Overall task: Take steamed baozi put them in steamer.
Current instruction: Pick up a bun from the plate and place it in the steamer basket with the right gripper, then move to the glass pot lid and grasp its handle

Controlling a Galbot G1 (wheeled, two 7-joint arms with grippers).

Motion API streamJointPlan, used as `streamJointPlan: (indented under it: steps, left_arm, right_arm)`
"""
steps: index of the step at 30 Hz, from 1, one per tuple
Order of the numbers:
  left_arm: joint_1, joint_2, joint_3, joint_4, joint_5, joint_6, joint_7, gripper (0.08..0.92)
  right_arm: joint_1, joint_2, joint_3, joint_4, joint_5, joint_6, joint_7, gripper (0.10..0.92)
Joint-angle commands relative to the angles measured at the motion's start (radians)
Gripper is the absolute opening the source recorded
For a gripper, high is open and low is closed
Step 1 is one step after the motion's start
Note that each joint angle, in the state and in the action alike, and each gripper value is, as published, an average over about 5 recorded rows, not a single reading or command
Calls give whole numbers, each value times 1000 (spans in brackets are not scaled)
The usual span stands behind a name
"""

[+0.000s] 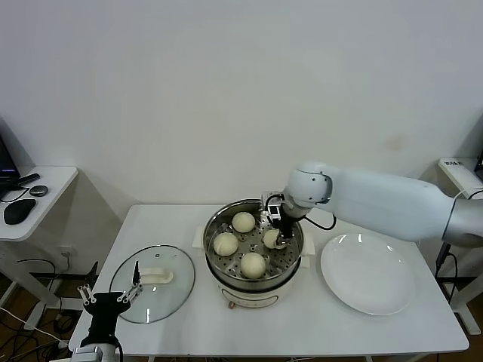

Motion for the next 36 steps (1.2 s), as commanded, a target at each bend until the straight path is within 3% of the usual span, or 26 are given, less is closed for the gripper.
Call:
streamJointPlan:
  steps: [1, 5, 15, 18, 23, 26, 30, 36]
  left_arm:
    - [-1, 3, 1, -1, 1, 0, 0, 823]
    - [-2, 6, 2, -1, 1, 0, 0, 823]
    - [-8, 8, 19, -4, 8, 0, 2, 823]
    - [-9, 9, 21, -5, 8, -1, 2, 823]
    - [-14, 14, 16, -5, 2, -3, 3, 823]
    - [-18, 14, 16, -10, 3, -3, 5, 823]
    - [-20, 12, 22, -15, 7, -2, 7, 823]
    - [-22, 8, 34, -23, 15, 1, 10, 823]
  right_arm:
    - [-44, 12, 15, -25, -18, -3, 14, 452]
    - [-23, -7, 25, 4, -1, -5, 11, 484]
    - [32, -136, 102, 156, 32, -13, 28, 760]
    - [-7, -225, 169, 238, 50, -15, 101, 810]
    - [-164, -432, 319, 398, 80, 39, 307, 822]
    - [-409, -555, 496, 478, 68, 110, 462, 823]
    - [-993, -632, 967, 548, 77, 260, 669, 823]
    - [-1704, -451, 1616, 552, -53, 541, 793, 823]
